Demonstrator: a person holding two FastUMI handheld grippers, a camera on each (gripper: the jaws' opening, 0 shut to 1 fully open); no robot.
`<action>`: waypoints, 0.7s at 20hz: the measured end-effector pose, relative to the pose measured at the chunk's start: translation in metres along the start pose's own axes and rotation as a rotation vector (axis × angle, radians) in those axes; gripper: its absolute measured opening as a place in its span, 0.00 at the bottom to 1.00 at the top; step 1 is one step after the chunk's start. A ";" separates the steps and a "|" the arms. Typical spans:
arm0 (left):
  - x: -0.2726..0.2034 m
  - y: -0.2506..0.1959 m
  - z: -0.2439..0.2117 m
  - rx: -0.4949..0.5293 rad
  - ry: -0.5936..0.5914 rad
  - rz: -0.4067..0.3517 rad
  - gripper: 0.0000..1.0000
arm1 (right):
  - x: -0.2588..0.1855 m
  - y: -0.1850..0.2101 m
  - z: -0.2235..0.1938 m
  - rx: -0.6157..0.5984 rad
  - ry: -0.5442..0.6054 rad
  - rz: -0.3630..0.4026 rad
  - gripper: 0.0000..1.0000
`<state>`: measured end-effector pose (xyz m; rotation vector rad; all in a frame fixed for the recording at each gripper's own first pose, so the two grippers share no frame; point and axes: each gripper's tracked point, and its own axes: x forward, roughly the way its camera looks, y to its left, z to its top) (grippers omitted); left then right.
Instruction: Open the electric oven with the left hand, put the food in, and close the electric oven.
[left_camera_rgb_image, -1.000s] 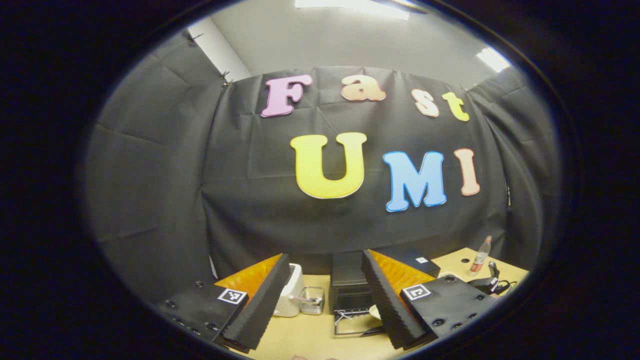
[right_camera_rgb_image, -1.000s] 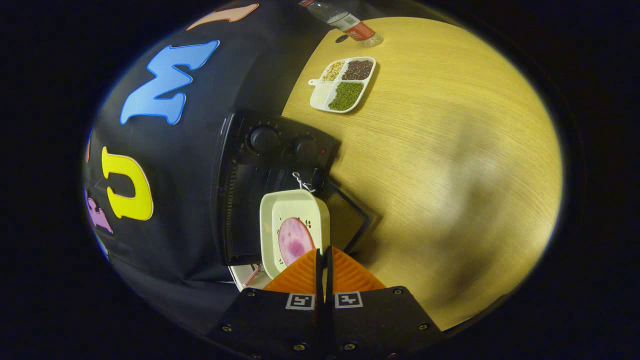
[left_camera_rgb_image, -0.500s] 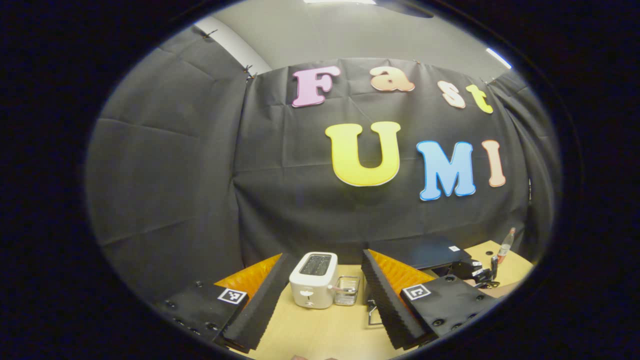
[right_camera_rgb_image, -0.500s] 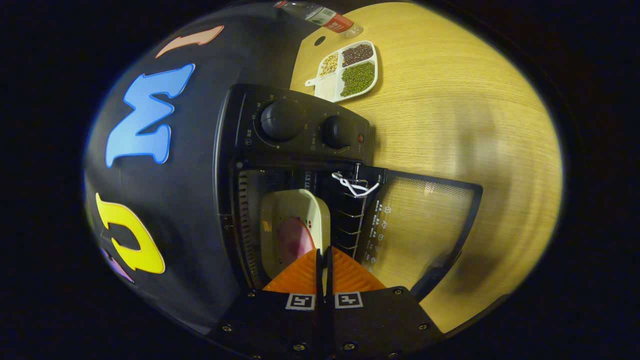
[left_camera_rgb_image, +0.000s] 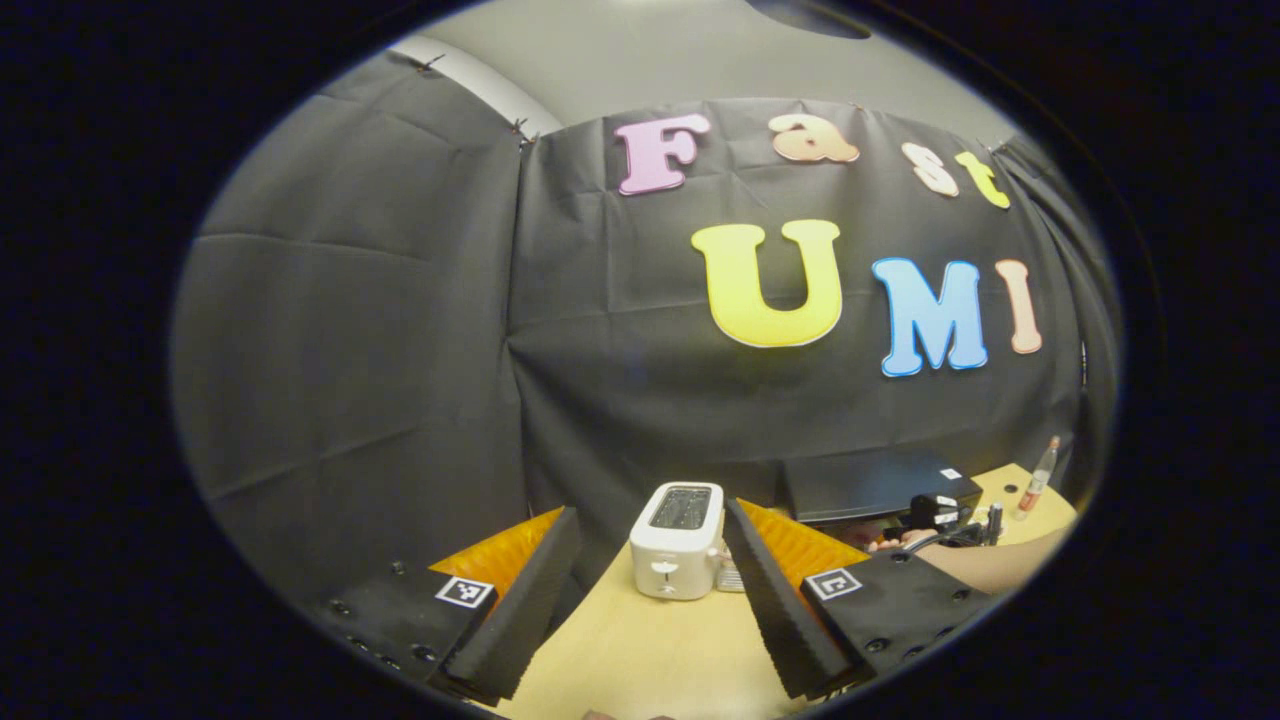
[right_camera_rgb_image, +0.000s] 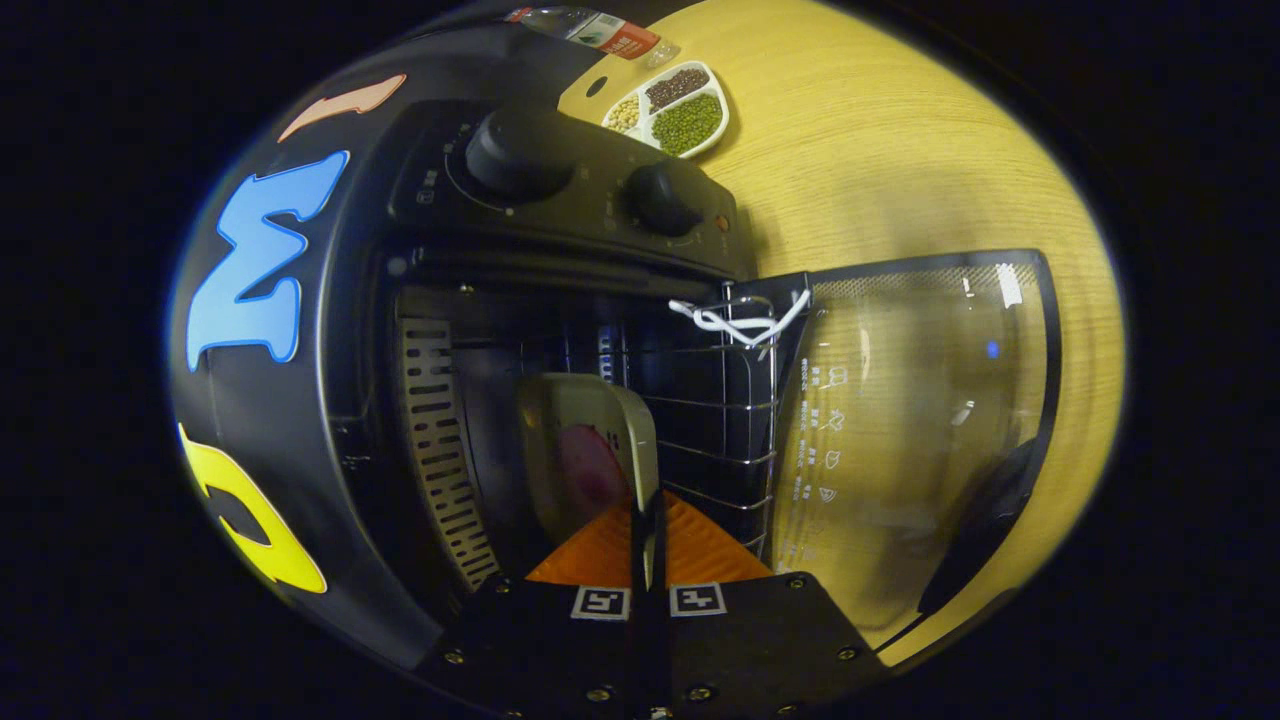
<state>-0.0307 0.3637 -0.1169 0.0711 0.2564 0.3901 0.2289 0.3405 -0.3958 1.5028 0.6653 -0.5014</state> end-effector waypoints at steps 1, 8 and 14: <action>0.000 0.003 -0.001 0.003 0.000 0.005 0.97 | 0.003 0.002 -0.002 -0.002 0.003 0.004 0.01; 0.004 -0.017 0.011 0.003 -0.028 -0.032 0.98 | -0.002 0.004 0.007 -0.052 -0.004 0.026 0.08; 0.006 -0.059 0.019 -0.013 -0.045 -0.104 0.97 | -0.035 -0.008 0.012 -0.262 0.088 0.012 0.43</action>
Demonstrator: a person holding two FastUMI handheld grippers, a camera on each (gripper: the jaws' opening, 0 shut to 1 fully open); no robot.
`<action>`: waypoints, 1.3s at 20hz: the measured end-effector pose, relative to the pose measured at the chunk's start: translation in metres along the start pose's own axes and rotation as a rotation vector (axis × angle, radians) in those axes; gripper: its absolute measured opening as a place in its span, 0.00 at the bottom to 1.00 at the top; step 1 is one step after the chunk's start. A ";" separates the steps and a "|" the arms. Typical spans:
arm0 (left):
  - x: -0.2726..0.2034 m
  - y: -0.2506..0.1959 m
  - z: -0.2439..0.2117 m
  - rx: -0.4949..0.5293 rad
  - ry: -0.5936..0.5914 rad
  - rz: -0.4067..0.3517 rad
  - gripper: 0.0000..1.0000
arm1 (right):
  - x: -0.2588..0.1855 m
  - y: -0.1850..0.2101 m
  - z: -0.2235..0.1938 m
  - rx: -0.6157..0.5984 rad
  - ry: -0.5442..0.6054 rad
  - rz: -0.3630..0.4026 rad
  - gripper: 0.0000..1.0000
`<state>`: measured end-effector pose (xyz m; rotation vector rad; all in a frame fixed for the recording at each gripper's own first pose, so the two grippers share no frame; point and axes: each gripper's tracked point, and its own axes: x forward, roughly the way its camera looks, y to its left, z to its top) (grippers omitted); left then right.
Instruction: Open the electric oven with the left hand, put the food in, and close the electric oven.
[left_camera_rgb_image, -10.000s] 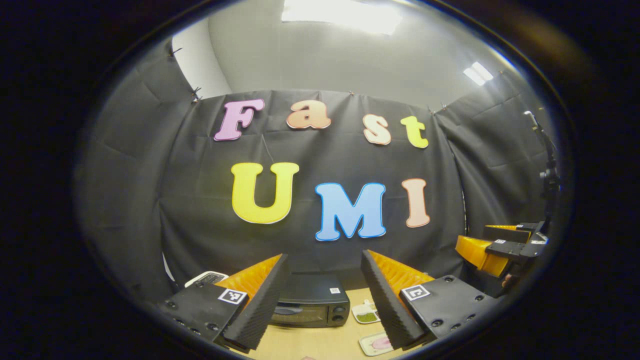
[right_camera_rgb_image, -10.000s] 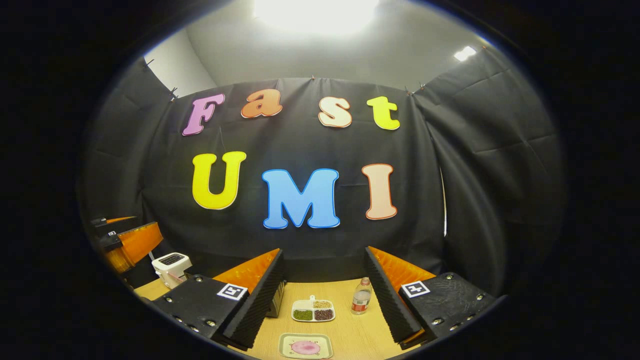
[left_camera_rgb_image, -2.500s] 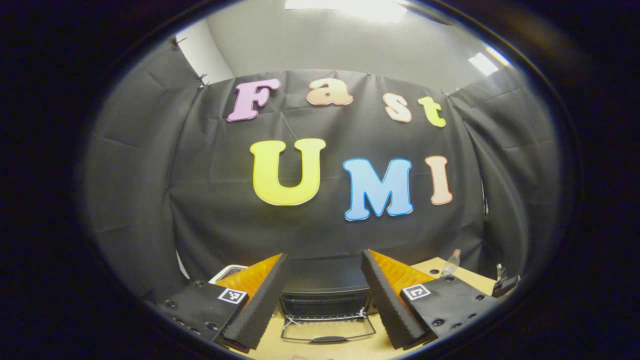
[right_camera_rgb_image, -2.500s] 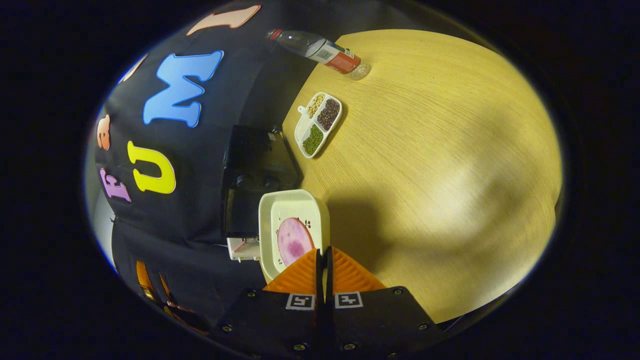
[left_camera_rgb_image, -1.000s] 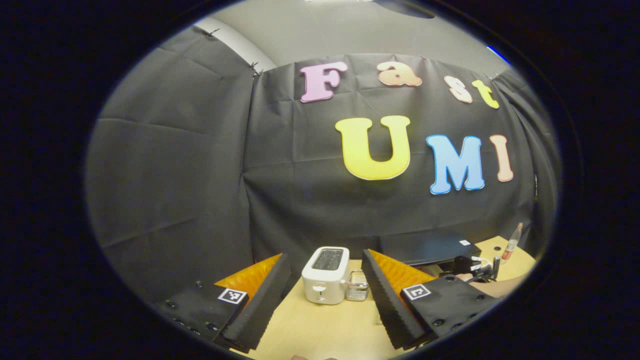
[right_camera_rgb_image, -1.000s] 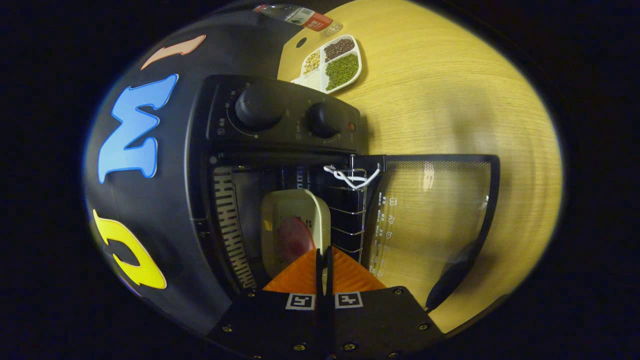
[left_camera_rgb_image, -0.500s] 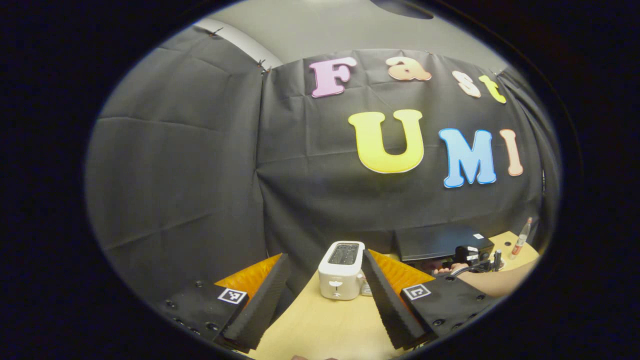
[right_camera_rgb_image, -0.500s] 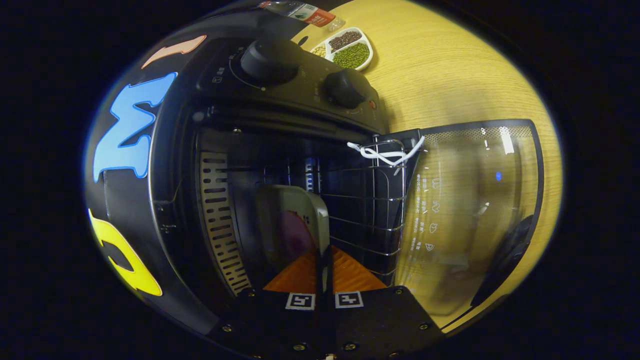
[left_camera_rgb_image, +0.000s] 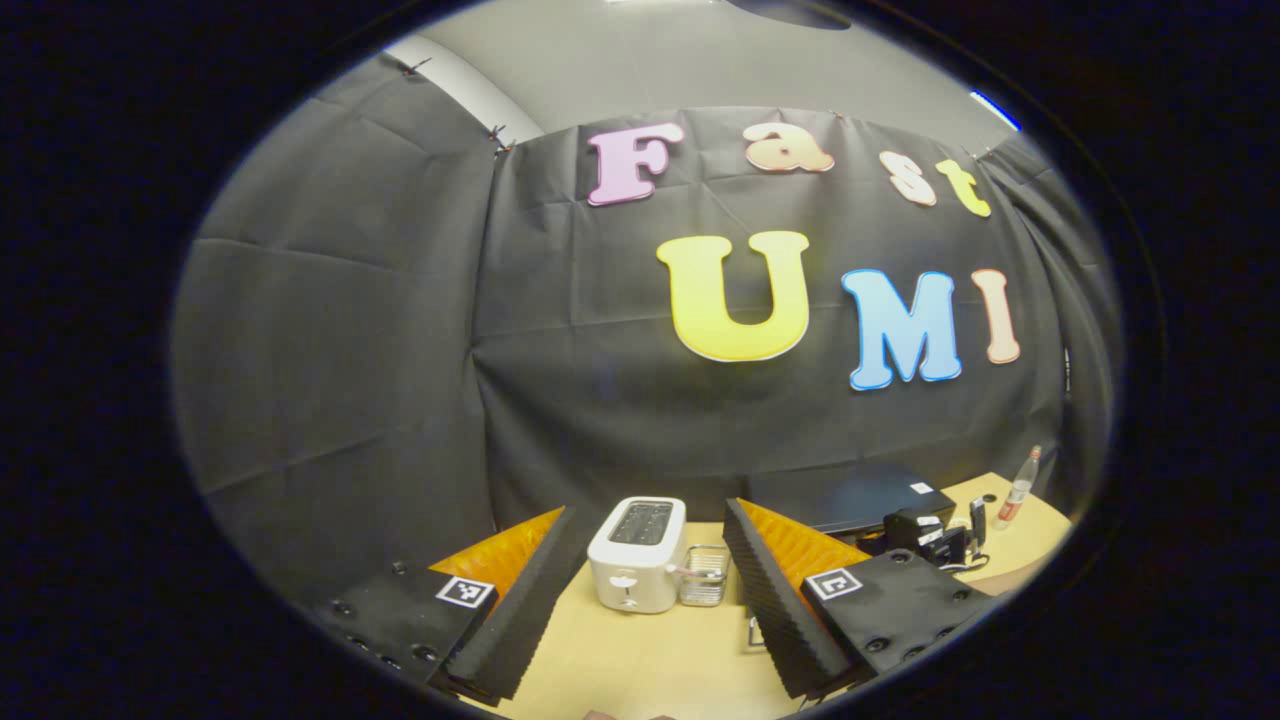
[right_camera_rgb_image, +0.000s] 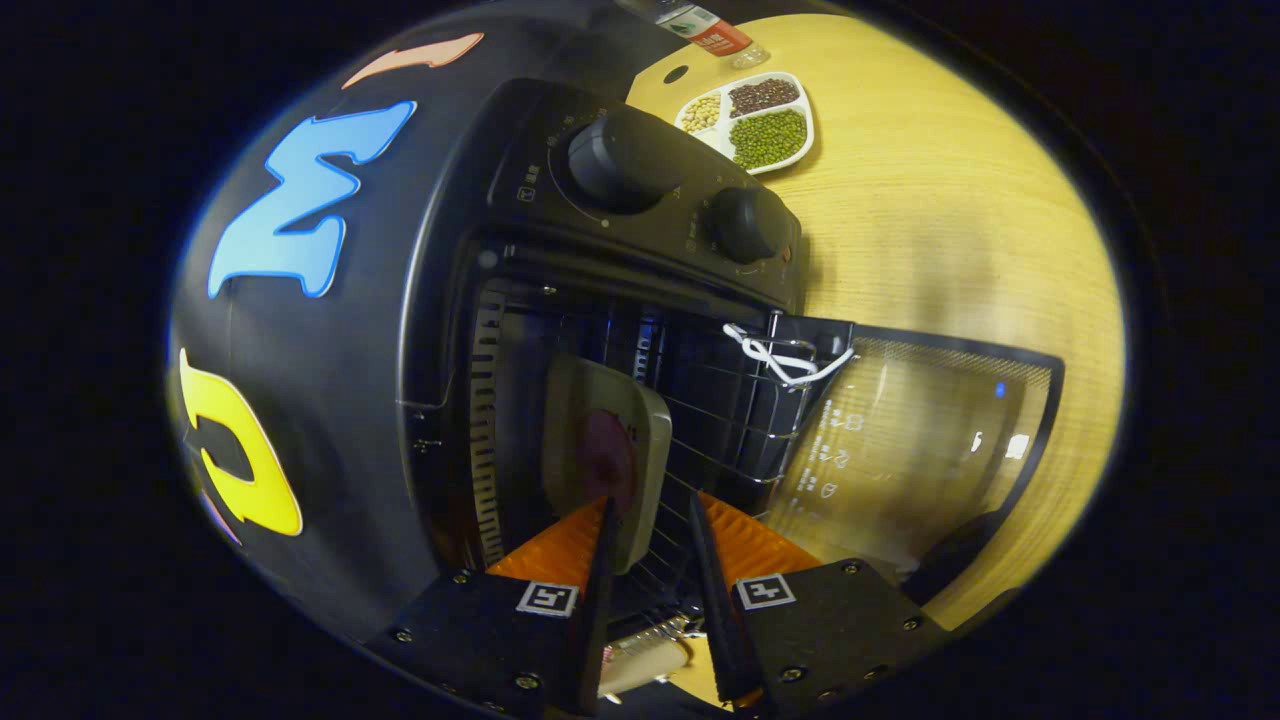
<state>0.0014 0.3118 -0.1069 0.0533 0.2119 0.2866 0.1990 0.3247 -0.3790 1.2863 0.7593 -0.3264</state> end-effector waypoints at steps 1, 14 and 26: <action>0.002 -0.008 0.001 -0.003 -0.004 -0.016 0.98 | -0.008 -0.008 0.001 -0.048 0.018 -0.025 0.44; 0.015 -0.122 0.006 -0.034 0.012 -0.232 1.00 | -0.174 0.007 0.088 -0.880 -0.057 0.064 0.43; -0.025 -0.227 0.062 -0.043 -0.102 -0.293 0.96 | -0.389 0.117 0.195 -1.264 -0.575 0.455 0.43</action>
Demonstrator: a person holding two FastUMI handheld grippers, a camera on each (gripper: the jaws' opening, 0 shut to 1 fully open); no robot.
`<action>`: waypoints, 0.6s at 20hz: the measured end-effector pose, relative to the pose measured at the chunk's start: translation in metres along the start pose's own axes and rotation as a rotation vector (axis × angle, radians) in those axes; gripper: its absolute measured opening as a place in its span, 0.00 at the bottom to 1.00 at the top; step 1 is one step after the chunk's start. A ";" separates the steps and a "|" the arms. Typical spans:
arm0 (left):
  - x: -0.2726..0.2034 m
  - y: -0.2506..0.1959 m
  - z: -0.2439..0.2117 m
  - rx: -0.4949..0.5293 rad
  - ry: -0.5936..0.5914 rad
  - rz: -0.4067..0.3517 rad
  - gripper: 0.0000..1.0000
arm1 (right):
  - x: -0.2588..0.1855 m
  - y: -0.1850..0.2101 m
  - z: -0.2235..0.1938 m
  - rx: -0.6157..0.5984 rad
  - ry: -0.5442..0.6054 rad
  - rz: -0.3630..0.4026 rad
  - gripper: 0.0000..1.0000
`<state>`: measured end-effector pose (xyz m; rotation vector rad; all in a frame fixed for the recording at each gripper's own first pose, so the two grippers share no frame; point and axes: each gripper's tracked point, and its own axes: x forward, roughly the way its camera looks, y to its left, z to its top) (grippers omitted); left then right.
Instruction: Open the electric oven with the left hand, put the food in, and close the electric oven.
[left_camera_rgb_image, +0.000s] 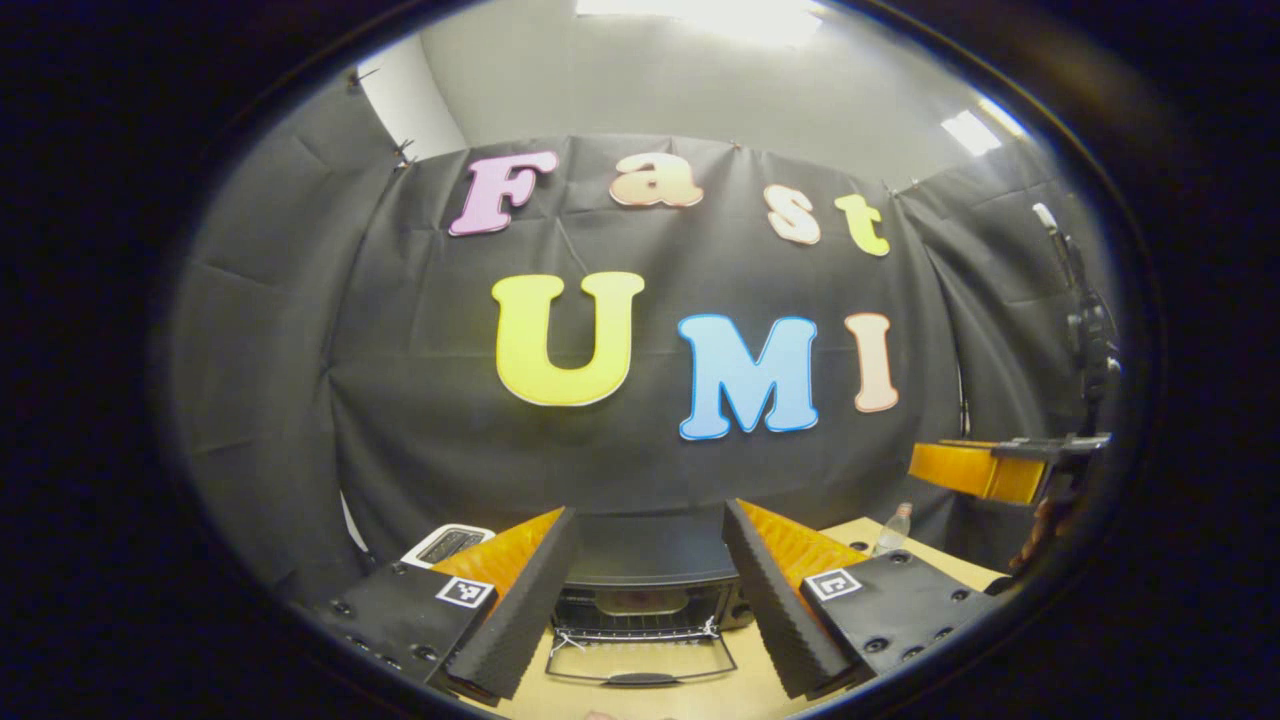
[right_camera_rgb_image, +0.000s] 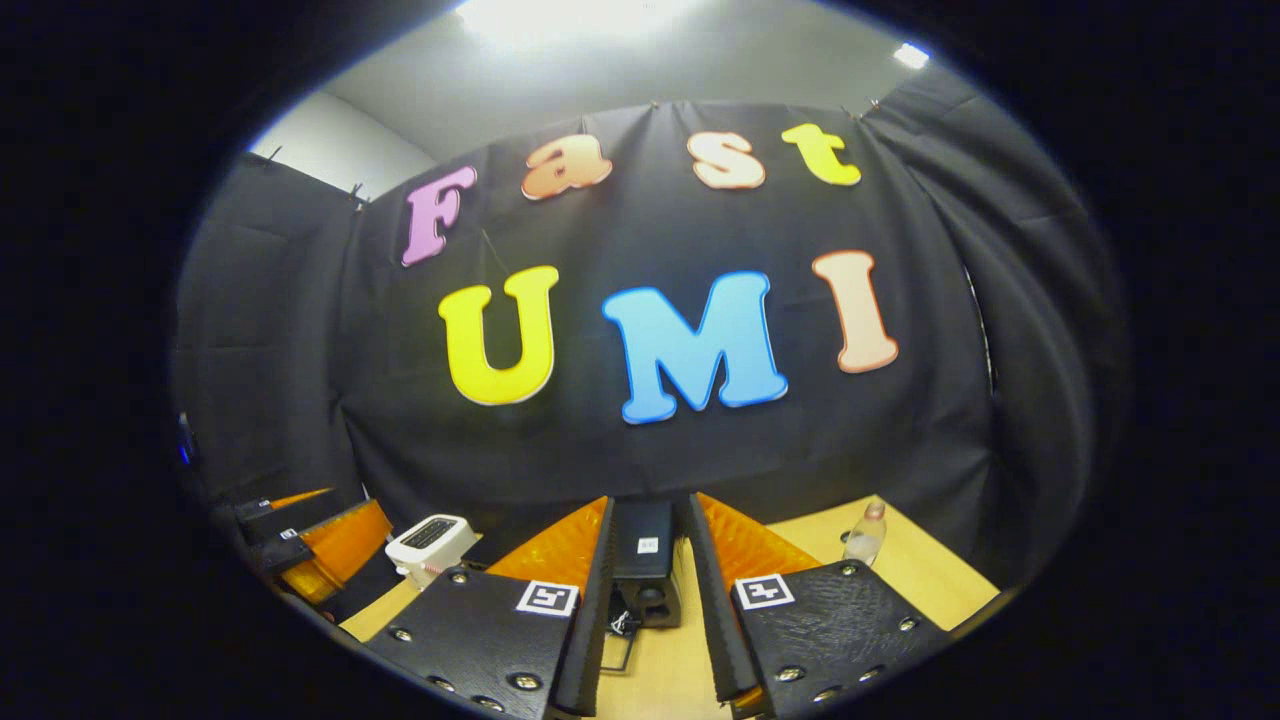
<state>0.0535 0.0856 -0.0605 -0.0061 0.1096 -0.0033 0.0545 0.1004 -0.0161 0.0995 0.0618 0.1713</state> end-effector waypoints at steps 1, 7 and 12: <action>0.001 -0.004 -0.003 0.011 0.010 -0.001 0.98 | -0.005 -0.005 0.009 -0.017 -0.027 0.007 0.53; 0.017 -0.026 -0.066 -0.010 0.179 -0.041 0.92 | -0.006 -0.022 0.008 -0.014 -0.027 0.033 0.92; 0.028 -0.025 -0.151 -0.013 0.441 -0.062 1.00 | -0.001 -0.042 -0.003 0.000 0.005 0.012 0.92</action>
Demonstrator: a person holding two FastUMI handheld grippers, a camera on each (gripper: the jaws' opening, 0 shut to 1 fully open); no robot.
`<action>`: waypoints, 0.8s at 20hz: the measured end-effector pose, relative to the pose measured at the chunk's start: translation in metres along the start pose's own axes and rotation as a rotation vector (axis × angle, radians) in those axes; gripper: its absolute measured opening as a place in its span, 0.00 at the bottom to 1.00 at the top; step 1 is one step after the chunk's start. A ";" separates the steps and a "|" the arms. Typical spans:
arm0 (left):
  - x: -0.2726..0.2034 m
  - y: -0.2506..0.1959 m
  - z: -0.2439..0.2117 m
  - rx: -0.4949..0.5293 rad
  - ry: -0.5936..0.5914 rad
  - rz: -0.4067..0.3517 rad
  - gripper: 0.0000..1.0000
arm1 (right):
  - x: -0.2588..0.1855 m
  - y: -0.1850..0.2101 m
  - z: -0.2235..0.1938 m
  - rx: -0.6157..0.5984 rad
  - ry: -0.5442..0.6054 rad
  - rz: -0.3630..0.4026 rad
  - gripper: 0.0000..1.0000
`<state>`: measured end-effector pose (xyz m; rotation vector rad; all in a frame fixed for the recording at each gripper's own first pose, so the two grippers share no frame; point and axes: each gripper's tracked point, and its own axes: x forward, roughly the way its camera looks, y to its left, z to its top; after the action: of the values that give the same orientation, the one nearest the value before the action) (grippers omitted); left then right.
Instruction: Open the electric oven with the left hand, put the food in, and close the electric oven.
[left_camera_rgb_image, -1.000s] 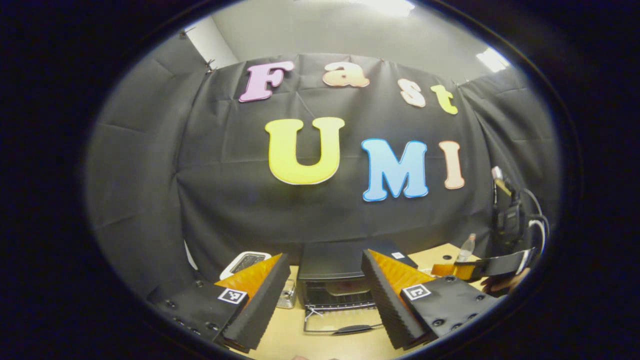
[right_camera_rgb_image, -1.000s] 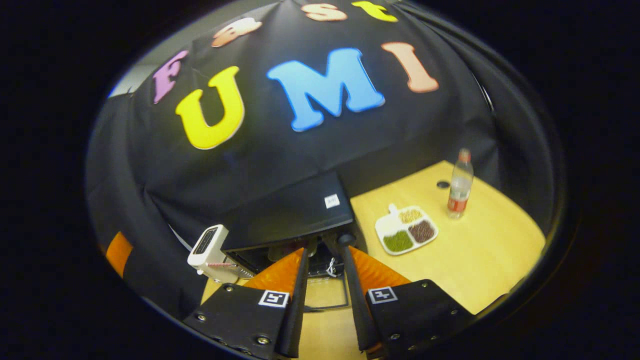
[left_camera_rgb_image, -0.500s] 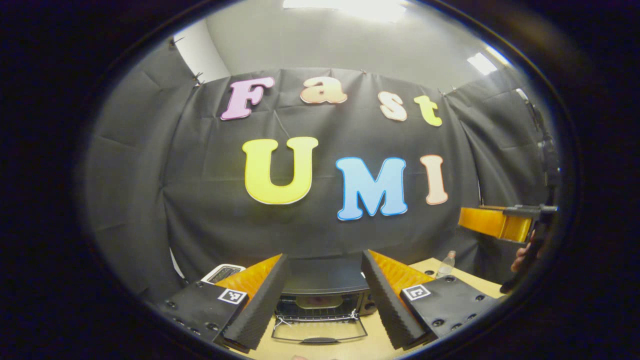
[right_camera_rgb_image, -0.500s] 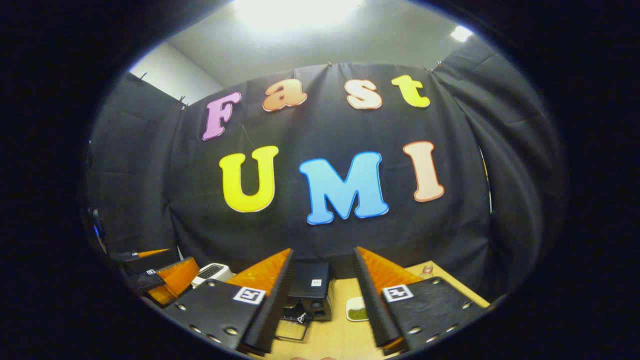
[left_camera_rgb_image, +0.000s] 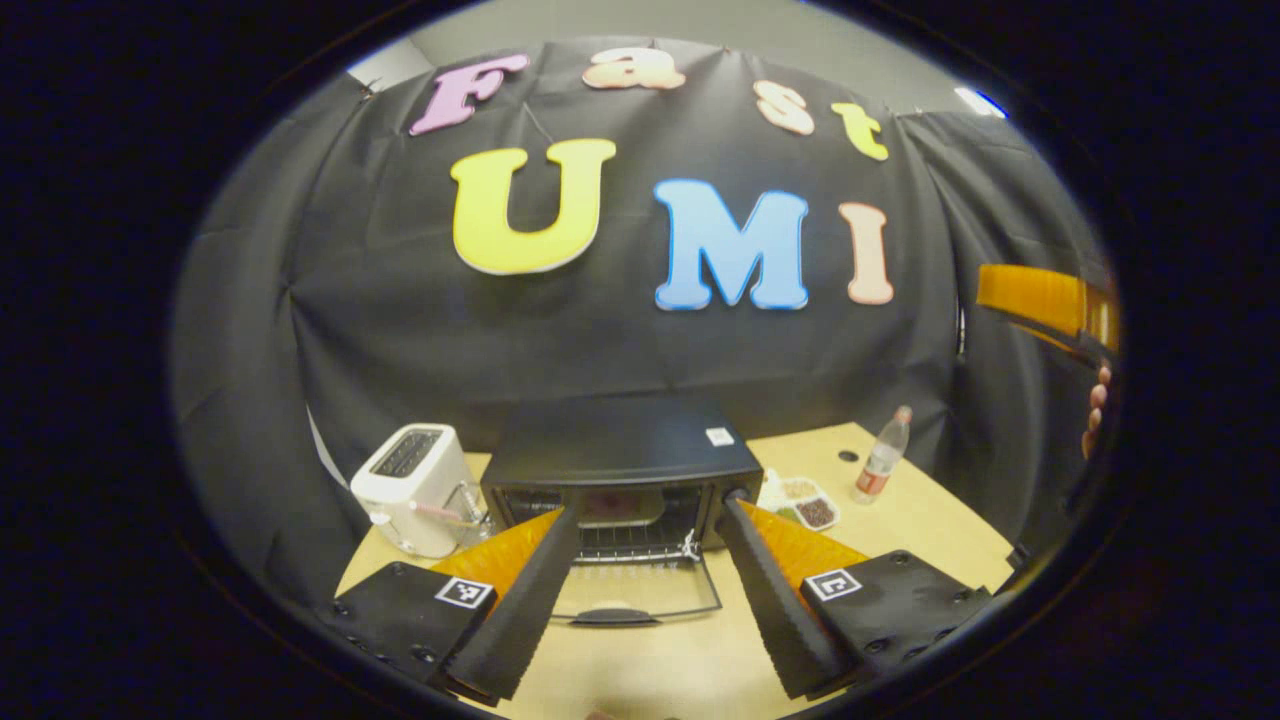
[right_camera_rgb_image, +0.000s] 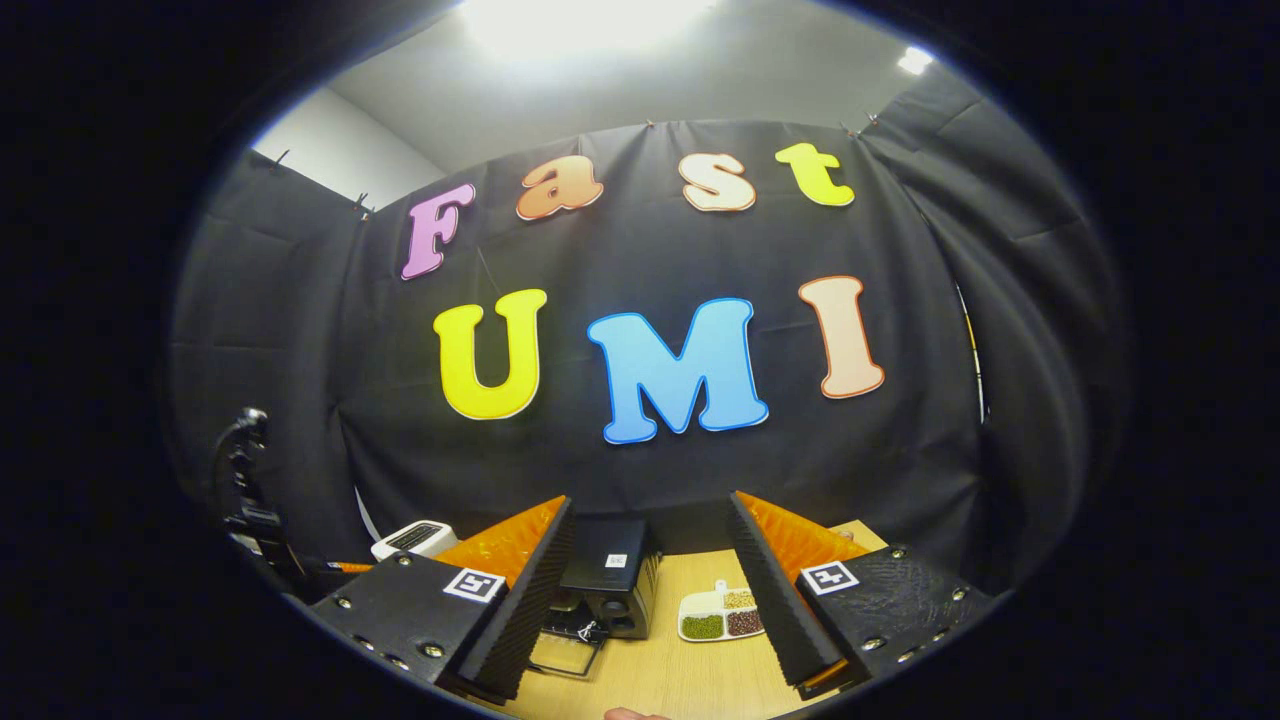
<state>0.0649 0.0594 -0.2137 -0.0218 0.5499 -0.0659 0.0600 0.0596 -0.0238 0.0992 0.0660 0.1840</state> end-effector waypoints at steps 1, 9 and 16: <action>0.008 0.002 -0.013 -0.004 0.050 0.004 1.00 | 0.000 -0.004 -0.003 0.000 0.008 -0.007 0.92; 0.041 0.003 -0.116 0.055 0.413 -0.049 0.98 | 0.003 -0.037 -0.035 0.022 0.077 -0.077 0.93; 0.064 0.024 -0.200 0.074 0.679 -0.024 0.99 | 0.006 -0.056 -0.051 0.027 0.109 -0.127 0.93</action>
<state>0.0161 0.0783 -0.4182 0.0687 1.2256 -0.1177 0.0724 0.0103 -0.0809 0.1117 0.1831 0.0616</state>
